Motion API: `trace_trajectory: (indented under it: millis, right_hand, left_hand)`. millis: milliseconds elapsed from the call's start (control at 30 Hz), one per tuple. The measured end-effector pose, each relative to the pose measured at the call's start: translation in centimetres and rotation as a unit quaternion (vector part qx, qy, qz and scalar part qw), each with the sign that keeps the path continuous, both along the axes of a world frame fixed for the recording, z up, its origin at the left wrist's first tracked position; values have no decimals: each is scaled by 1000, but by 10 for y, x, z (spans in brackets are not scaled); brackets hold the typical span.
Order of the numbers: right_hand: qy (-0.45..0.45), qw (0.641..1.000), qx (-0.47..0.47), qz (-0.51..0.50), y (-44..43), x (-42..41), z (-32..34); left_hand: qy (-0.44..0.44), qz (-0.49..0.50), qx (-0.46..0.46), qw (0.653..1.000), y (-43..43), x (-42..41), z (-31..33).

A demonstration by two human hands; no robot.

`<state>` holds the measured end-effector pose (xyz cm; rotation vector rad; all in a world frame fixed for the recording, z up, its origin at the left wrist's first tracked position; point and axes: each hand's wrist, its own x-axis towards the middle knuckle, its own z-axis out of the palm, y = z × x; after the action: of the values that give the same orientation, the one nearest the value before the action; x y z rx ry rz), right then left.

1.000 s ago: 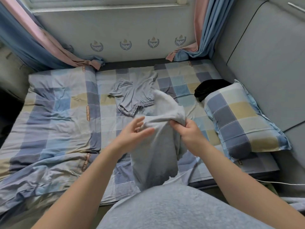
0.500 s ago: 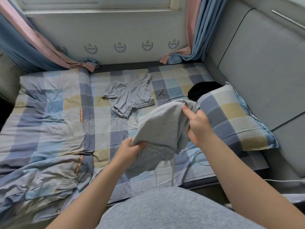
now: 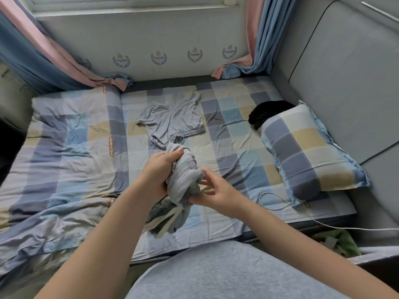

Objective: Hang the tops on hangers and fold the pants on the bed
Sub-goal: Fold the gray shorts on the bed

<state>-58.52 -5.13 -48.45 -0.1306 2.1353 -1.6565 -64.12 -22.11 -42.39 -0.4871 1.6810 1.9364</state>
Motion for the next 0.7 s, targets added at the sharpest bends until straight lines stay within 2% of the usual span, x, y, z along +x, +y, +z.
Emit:
trace_trajectory:
  millis: [133, 233, 300, 367, 467, 567, 700]
  right_hand:
    - [57, 998, -11, -26, -12, -11, 9]
    - [15, 996, -76, -45, -15, -19, 15]
    - [-21, 991, -105, -80, -16, -23, 16]
    - [-48, 981, -138, -128, -13, -28, 16]
    - [-59, 964, -189, -176, -5, -35, 20]
    - [-57, 957, -216, -187, 4, -42, 30]
    - [-62, 930, -306, -193, 17, -47, 47]
  left_hand:
    - [-26, -40, 39, 998, -10, -3, 7]
    - [-11, -64, 101, 993, -20, -7, 4]
    - [18, -93, 99, 991, -24, -6, -3]
    - [63, -114, 67, 989, -26, -3, -11]
    - [163, -94, -12, 982, -25, 4, -27]
    - [263, -131, -92, 952, -19, 15, -48]
    - [263, -220, -208, 916, -7, 18, -78]
